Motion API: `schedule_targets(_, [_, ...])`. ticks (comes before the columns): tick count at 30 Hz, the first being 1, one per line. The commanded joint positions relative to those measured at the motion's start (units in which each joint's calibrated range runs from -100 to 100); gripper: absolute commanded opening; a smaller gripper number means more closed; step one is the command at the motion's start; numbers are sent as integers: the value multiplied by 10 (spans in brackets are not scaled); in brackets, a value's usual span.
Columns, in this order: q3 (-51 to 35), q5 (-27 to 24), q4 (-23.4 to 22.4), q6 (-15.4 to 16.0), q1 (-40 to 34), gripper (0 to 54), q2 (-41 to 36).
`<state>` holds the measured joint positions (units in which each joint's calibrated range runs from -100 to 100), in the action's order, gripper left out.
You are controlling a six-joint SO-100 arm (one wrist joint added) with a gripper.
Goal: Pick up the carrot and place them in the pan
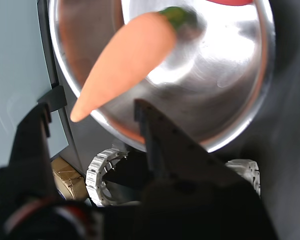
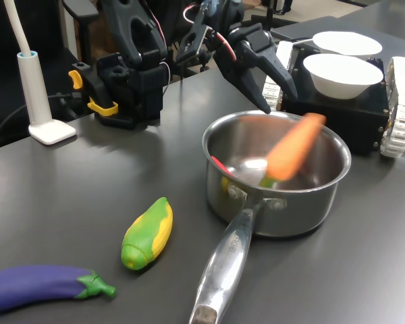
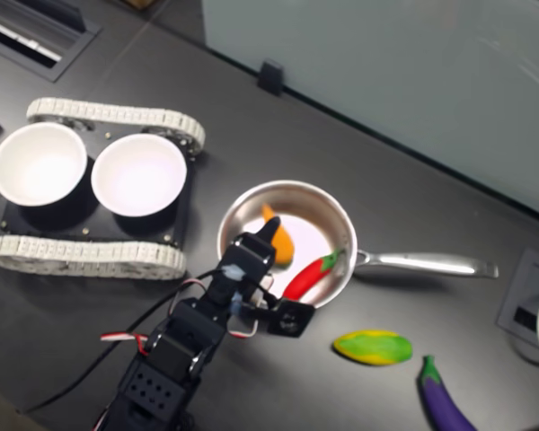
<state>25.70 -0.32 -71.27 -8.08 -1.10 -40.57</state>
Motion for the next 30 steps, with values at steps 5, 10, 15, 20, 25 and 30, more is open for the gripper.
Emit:
schedule_targets(5, [-94,9,-77,-2,-11,312,-54])
schedule_targets(10, [-123,12,-109,-1,-10,347,-75])
schedule_targets(15, [-114,19,-109,-1,3,362,-109])
schedule_targets(20, [-94,38,-105,-2,18,279,-166])
schedule_targets(25, [-74,48,-96,-2,21,129,-226])
schedule_targets(30, [-58,59,-96,-2,-3,1,-297])
